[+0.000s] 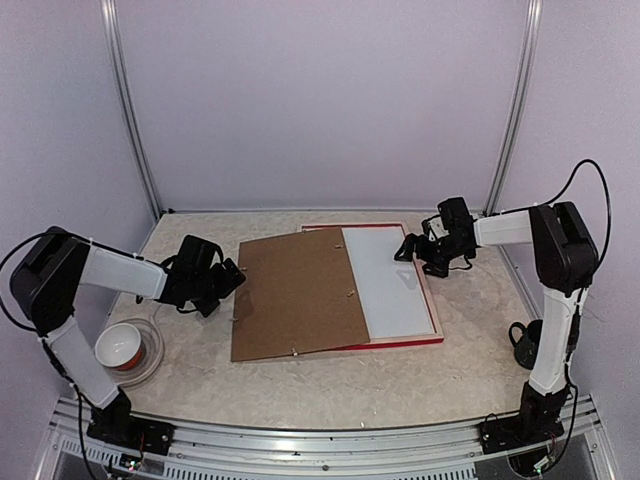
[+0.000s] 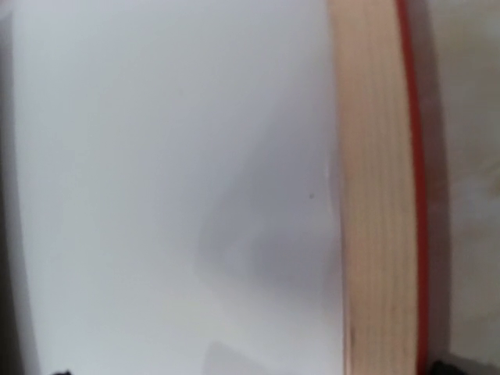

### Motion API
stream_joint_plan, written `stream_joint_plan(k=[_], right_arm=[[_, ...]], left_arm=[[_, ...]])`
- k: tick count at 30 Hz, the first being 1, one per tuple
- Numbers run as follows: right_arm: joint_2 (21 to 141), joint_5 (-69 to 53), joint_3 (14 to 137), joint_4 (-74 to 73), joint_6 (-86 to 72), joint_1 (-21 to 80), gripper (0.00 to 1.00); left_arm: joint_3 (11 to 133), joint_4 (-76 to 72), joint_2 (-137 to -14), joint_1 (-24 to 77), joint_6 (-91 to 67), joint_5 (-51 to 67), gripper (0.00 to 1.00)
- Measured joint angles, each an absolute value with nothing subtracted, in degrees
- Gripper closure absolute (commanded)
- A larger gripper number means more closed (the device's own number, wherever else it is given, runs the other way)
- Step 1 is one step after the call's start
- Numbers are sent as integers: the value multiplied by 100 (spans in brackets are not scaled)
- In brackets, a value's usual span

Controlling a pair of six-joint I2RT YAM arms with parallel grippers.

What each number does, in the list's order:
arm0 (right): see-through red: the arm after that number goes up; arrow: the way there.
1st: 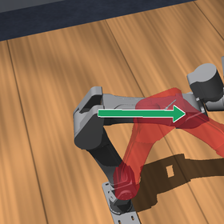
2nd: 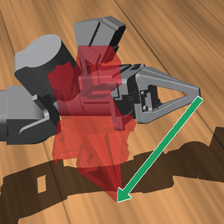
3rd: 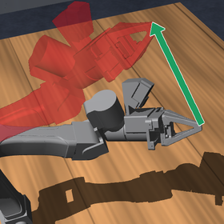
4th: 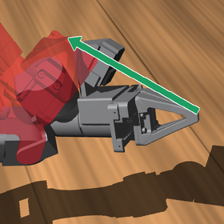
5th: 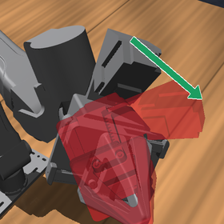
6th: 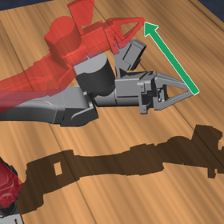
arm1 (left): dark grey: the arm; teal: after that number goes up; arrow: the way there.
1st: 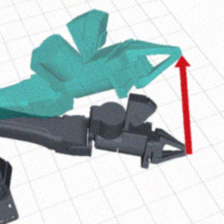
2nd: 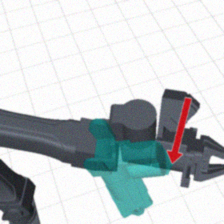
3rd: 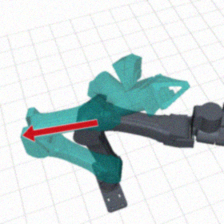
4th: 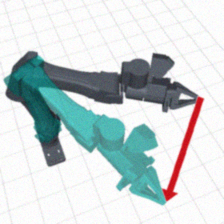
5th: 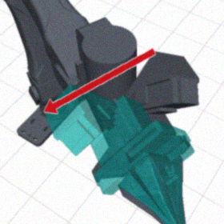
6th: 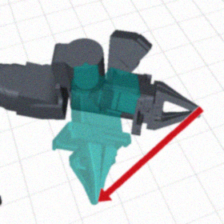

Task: Put the photo into the frame
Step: Move the frame body to the center of the board.

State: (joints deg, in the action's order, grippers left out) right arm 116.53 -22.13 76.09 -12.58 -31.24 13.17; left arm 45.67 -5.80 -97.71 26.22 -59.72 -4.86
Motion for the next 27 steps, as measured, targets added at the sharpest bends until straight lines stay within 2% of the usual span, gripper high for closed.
stream_joint_plan(k=[12, 18, 22, 27], right_arm=[[11577, -1968, 7675, -1553, -3223, 1804, 1], [10792, -1776, 7675, -1850, -3267, 1811, 2], [10418, -2023, 7907, -1841, -3271, 1850, 5], [10827, -2639, 8123, -1632, -3286, 2165, 9]], left_arm=[[4254, -510, -9463, 2178, -5927, -554, 1], [4265, -556, -9504, 2171, -5848, -526, 1], [4281, -690, -9570, 2156, -5826, -519, 2], [4281, -882, -9647, 2154, -5819, -491, 3]])
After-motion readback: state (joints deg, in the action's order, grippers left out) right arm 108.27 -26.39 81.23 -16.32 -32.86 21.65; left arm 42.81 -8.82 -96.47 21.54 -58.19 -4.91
